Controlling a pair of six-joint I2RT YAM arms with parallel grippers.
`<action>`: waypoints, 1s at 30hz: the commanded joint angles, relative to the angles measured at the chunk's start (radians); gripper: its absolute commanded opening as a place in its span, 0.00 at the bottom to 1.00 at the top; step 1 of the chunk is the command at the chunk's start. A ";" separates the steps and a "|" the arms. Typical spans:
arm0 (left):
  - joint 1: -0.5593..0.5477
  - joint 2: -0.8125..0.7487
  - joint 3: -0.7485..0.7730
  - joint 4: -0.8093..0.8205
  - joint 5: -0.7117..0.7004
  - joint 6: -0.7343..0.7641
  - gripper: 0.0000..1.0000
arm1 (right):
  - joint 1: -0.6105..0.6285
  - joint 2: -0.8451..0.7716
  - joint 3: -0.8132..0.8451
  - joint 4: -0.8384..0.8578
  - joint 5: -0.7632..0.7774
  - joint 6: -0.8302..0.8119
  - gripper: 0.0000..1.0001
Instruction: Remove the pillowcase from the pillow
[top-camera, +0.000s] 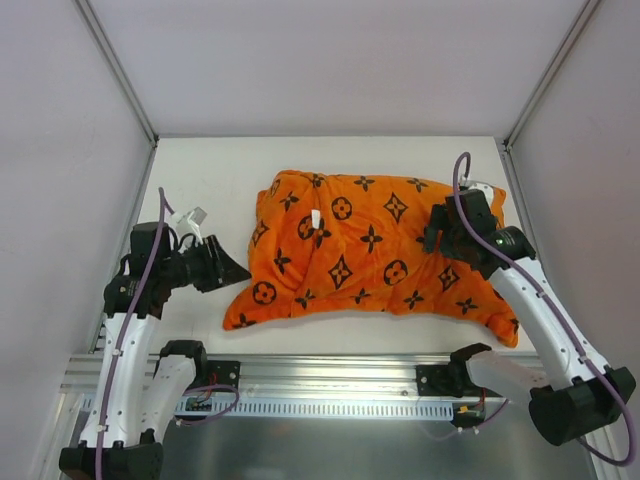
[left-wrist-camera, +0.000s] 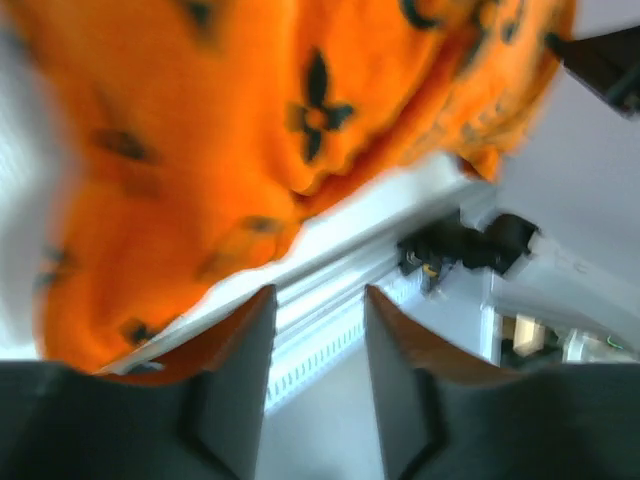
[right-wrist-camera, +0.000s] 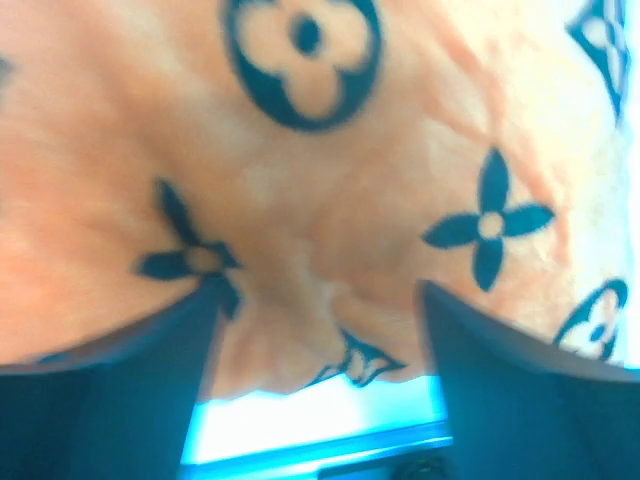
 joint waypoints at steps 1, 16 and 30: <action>0.004 -0.012 -0.044 -0.005 0.328 0.082 0.45 | 0.007 -0.042 0.071 -0.001 -0.167 -0.067 0.94; -0.002 0.139 0.108 0.038 0.044 0.007 0.91 | 0.588 0.303 0.429 0.077 0.043 0.117 1.00; -0.036 0.132 0.099 0.044 0.050 -0.011 0.82 | 0.602 0.545 0.554 0.049 0.032 0.246 0.22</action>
